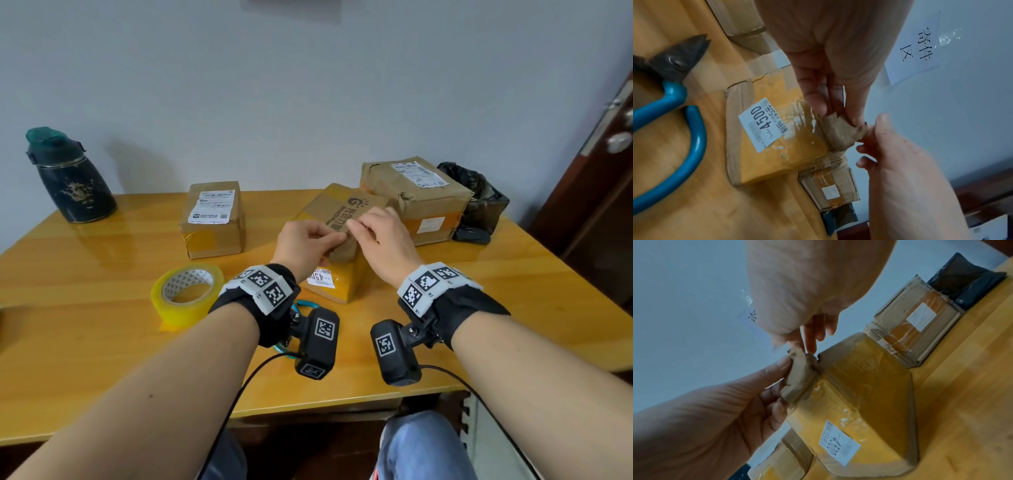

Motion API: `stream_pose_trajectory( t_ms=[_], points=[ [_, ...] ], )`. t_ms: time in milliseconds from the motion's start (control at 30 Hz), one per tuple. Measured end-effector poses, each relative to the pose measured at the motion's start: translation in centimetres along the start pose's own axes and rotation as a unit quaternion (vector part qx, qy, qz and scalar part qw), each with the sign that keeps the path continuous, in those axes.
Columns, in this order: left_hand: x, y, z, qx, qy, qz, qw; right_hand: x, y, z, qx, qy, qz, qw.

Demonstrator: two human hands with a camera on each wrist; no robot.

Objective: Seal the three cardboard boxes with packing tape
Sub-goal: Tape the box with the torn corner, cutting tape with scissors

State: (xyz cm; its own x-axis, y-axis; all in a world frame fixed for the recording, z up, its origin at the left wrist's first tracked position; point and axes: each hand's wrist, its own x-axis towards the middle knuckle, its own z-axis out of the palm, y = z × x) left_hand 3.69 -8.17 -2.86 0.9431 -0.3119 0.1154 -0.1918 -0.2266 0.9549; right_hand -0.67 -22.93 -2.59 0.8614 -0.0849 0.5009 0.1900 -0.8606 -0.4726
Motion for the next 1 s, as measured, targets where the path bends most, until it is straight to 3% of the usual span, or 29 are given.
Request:
stream_pose_trajectory(
  t_ms=[267,433,767,1000],
  points=[
    [-0.3,0.3,-0.1,0.029,-0.015,0.005,0.999,-0.6,0.1,-0.8,0.022,-0.031,0.015,0.999],
    [-0.9,0.1,-1.2,0.064,-0.082,0.013,0.994,-0.9,-0.3,-0.9,0.051,-0.023,0.032,0.998],
    [-0.9,-0.6,-1.4,0.056,-0.047,-0.002,0.997,-1.3,-0.7,-1.0,0.084,-0.027,0.057,0.994],
    [-0.8,-0.8,-0.8,0.115,-0.029,0.035,0.992,-1.4,-0.5,-1.2,0.103,-0.040,0.100,0.989]
  ],
)
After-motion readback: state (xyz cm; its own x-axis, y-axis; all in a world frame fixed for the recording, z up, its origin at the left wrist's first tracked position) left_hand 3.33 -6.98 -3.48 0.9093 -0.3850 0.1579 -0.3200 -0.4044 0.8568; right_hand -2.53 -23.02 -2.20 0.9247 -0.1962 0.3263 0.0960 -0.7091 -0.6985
